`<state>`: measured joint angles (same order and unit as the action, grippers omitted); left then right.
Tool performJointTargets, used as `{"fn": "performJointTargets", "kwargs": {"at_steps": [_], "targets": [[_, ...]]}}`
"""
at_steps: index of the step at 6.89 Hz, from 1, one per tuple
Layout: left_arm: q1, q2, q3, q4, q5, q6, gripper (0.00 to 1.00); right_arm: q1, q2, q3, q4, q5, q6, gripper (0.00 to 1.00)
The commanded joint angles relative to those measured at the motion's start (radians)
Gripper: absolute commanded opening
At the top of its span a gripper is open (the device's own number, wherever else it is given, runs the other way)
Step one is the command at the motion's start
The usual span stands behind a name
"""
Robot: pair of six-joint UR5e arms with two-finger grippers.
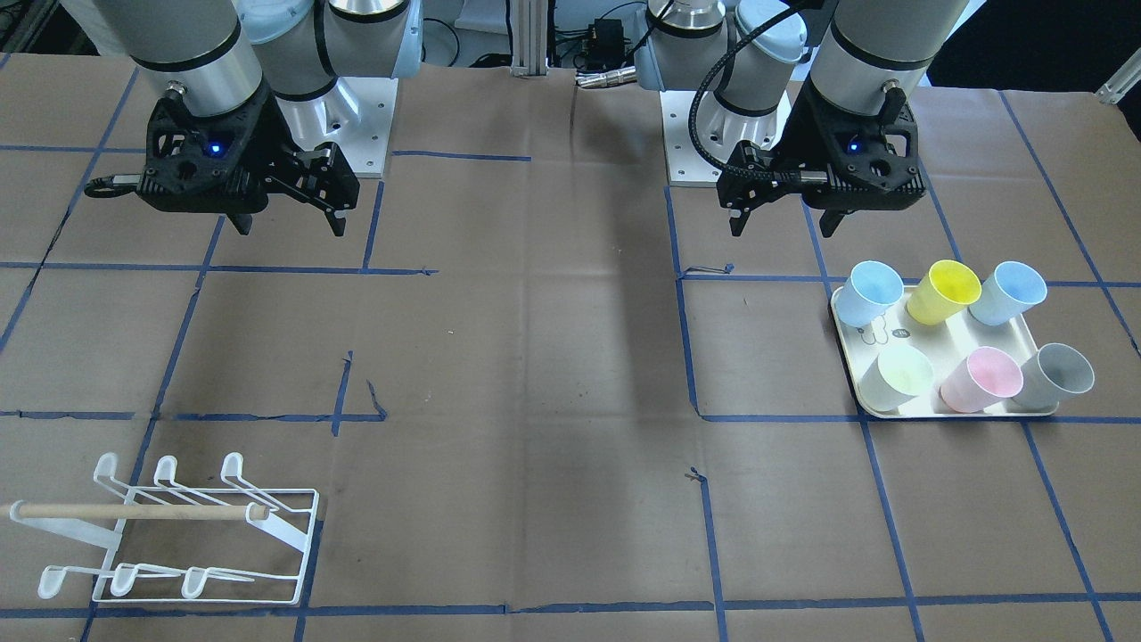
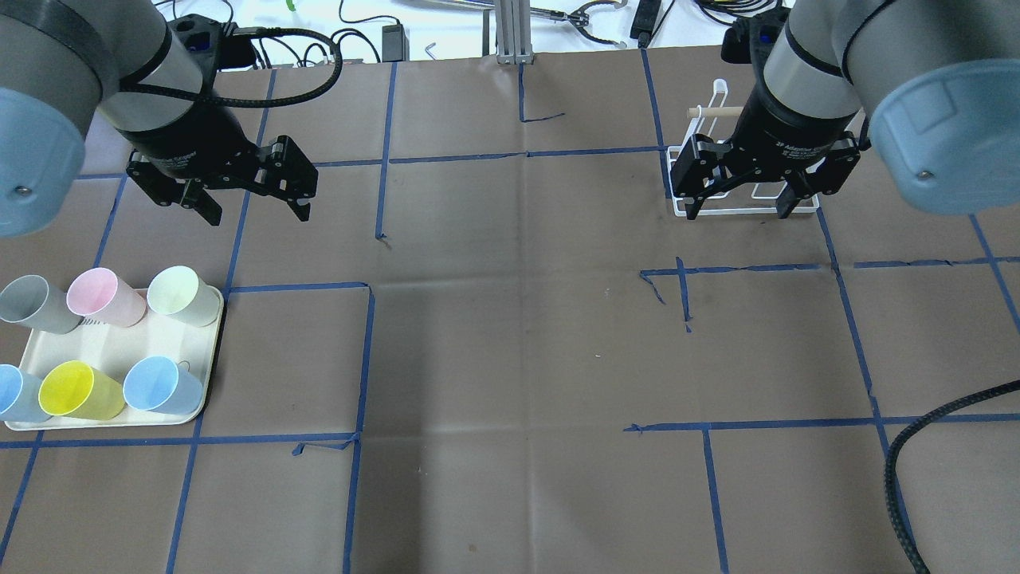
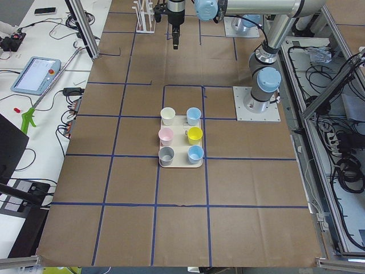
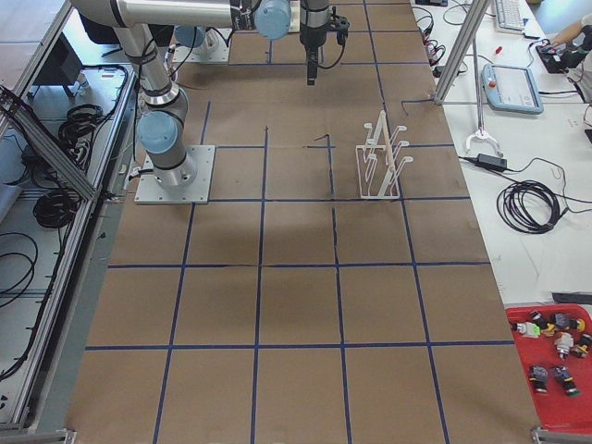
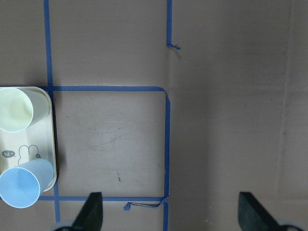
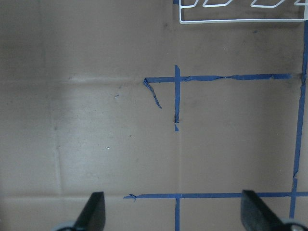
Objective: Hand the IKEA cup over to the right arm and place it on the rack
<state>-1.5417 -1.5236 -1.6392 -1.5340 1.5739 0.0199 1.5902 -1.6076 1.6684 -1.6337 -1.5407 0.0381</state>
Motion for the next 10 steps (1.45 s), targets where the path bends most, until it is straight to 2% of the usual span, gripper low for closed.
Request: {"fn": "performJointTargets", "kwargs": {"at_steps": [1, 3, 4, 7, 9, 10], "targets": [[0.002, 0.000, -0.002, 0.000, 0.002, 0.003, 1.00, -0.001, -0.002, 0.001, 0.000, 0.001, 0.000, 1.00], [0.029, 0.002, -0.005, -0.003, 0.009, 0.094, 1.00, -0.001, -0.002, 0.001, -0.002, 0.004, 0.000, 1.00], [0.093, 0.003, -0.007, -0.002, 0.011, 0.162, 1.00, -0.001, -0.009, 0.001, -0.002, 0.001, -0.003, 1.00], [0.392, 0.002, -0.045, -0.002, 0.012, 0.418, 1.00, 0.001, -0.014, -0.001, -0.002, 0.004, -0.001, 1.00], [0.403, -0.022, -0.063, 0.017, 0.008, 0.410, 1.00, -0.001, -0.014, -0.010, -0.005, 0.011, 0.002, 1.00], [0.403, -0.044, -0.074, 0.052, 0.005, 0.410, 1.00, 0.001, 0.000, -0.001, -0.024, 0.083, 0.000, 1.00]]}}
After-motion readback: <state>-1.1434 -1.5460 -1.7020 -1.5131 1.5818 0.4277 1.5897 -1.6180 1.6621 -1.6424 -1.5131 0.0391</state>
